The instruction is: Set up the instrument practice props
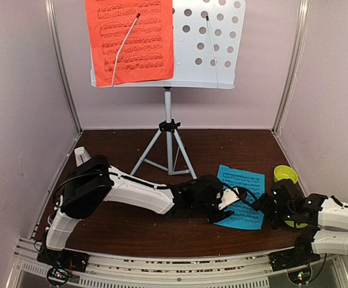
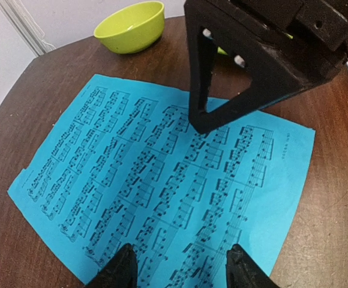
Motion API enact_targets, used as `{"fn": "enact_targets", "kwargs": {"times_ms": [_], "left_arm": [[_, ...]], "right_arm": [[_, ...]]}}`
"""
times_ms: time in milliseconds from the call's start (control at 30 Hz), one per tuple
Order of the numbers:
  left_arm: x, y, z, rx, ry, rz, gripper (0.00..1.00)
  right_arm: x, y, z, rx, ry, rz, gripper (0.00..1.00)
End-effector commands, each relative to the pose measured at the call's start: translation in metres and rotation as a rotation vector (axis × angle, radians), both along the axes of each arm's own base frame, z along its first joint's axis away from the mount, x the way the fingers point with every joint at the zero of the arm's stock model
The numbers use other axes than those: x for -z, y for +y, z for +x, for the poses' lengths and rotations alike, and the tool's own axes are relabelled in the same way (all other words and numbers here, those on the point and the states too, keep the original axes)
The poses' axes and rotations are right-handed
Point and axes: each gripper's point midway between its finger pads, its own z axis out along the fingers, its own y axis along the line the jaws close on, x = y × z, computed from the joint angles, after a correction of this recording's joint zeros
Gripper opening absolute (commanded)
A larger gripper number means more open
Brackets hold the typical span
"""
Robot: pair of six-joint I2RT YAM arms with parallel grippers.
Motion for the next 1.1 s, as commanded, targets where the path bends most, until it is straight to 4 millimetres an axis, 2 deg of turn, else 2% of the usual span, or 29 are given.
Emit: {"fn": "enact_targets", "kwargs": {"times_ms": [0, 200, 433, 533, 700, 867, 967, 1067], "left_arm": [[0.006, -0.007, 0.006, 0.003, 0.032, -0.025, 0.5], [0.023, -0.008, 0.004, 0.029, 0.06, 0.003, 0.38], [0.038, -0.008, 0.0, 0.051, 0.1, 0.023, 0.25], [0.04, -0.008, -0.001, 0.059, 0.104, 0.028, 0.22], [0.036, -0.009, 0.0, 0.064, 0.098, 0.025, 0.21], [0.031, -0.01, 0.001, 0.065, 0.091, 0.02, 0.2], [0.03, -0.009, 0.001, 0.067, 0.083, 0.028, 0.2], [0.029, -0.006, 0.002, 0.067, 0.074, 0.036, 0.2]], "right_arm": [[0.014, 0.006, -0.003, 0.029, 0.004, 0.085, 0.73], [-0.011, 0.007, 0.011, 0.03, -0.128, 0.117, 0.61], [-0.028, 0.003, 0.023, 0.035, -0.229, 0.106, 0.58], [-0.024, 0.0, 0.026, 0.042, -0.226, 0.091, 0.58], [-0.023, -0.02, 0.026, 0.061, -0.185, -0.03, 0.62], [0.004, -0.035, 0.015, 0.098, -0.067, -0.078, 0.65], [0.014, -0.031, 0.014, 0.096, -0.037, -0.055, 0.65], [0.009, -0.018, 0.023, 0.069, -0.065, 0.003, 0.64]]}}
